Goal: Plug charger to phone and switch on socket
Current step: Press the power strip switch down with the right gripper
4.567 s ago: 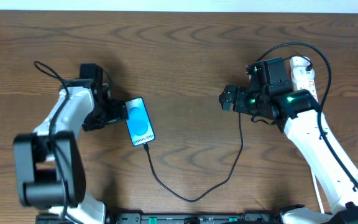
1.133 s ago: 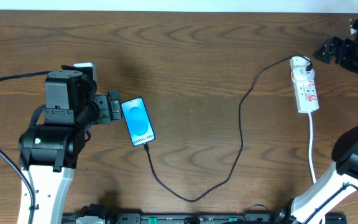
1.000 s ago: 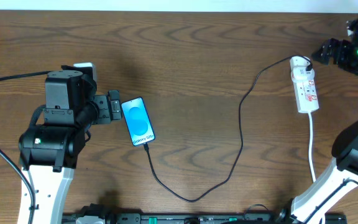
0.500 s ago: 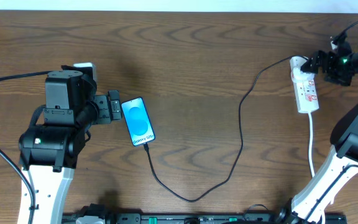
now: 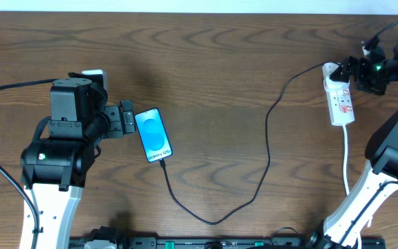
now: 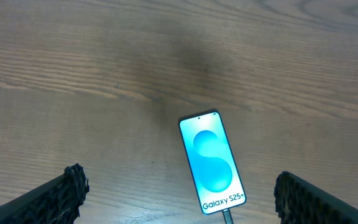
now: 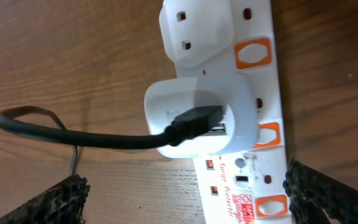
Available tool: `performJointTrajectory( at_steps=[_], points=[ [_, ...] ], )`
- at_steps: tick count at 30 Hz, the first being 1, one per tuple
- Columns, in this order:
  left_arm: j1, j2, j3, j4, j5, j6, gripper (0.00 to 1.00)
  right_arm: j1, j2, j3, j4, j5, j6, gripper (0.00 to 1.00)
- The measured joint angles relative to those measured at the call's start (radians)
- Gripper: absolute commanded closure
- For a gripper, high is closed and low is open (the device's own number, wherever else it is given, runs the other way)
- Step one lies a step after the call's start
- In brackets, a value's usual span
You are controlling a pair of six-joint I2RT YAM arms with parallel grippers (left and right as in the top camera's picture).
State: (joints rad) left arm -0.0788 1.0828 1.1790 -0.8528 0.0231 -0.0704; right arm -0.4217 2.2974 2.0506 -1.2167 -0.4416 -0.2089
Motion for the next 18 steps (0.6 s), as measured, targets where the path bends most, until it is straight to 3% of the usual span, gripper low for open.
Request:
performJointTrajectory(
  at_steps=[18],
  points=[
    [0.000,0.000,0.000,0.000,0.000,0.000,0.02,0.009,0.000,-0.061,0.040,0.000,-0.004,0.01]
  ],
)
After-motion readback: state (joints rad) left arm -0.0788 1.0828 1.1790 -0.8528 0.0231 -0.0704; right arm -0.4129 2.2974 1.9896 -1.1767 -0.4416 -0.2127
